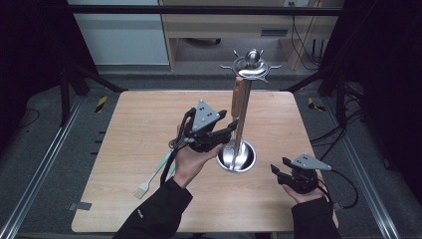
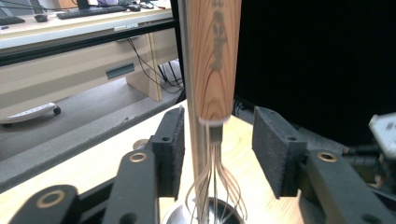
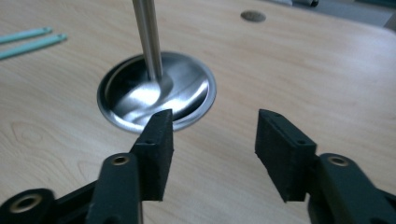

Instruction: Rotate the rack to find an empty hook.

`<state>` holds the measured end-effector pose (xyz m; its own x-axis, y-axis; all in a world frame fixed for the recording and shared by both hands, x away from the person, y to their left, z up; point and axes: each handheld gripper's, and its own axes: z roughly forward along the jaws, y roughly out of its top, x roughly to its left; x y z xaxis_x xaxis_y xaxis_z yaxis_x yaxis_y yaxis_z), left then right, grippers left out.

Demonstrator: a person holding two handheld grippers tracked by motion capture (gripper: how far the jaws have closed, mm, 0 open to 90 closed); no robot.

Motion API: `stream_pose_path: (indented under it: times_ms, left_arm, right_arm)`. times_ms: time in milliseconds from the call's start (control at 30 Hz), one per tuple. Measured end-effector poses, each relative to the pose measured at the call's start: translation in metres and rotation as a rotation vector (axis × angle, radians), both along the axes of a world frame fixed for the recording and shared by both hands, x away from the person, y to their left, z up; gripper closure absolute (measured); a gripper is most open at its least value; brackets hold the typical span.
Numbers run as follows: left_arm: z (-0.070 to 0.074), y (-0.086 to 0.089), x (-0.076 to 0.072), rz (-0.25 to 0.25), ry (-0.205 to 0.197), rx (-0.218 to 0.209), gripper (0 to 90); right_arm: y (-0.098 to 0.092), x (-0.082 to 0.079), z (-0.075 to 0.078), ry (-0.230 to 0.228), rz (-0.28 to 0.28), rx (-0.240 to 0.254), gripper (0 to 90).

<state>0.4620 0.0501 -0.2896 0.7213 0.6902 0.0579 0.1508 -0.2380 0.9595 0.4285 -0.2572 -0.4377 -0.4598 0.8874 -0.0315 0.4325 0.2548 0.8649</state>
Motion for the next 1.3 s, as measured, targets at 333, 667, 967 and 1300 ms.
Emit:
stream_pose_path:
  times_ms: [333, 667, 967, 1300]
  left_arm:
    - [-0.029, 0.042, -0.011, -0.015, 0.062, 0.062, 47.4]
    - [-0.072, 0.102, -0.018, 0.050, 0.123, 0.110, 44.7]
    - [-0.116, 0.162, -0.025, 0.147, 0.185, 0.110, 44.4]
    - [-0.155, 0.197, -0.032, 0.223, 0.271, 0.163, 42.3]
  right_arm:
    - [0.000, -0.009, 0.035, -0.121, -0.014, 0.073, 79.5]
    - [0.002, -0.009, 0.055, -0.146, -0.013, 0.127, 90.0]
    - [0.013, -0.009, 0.081, -0.198, 0.010, 0.142, 90.0]
    - [0.026, -0.004, 0.109, -0.250, 0.025, 0.179, 90.0]
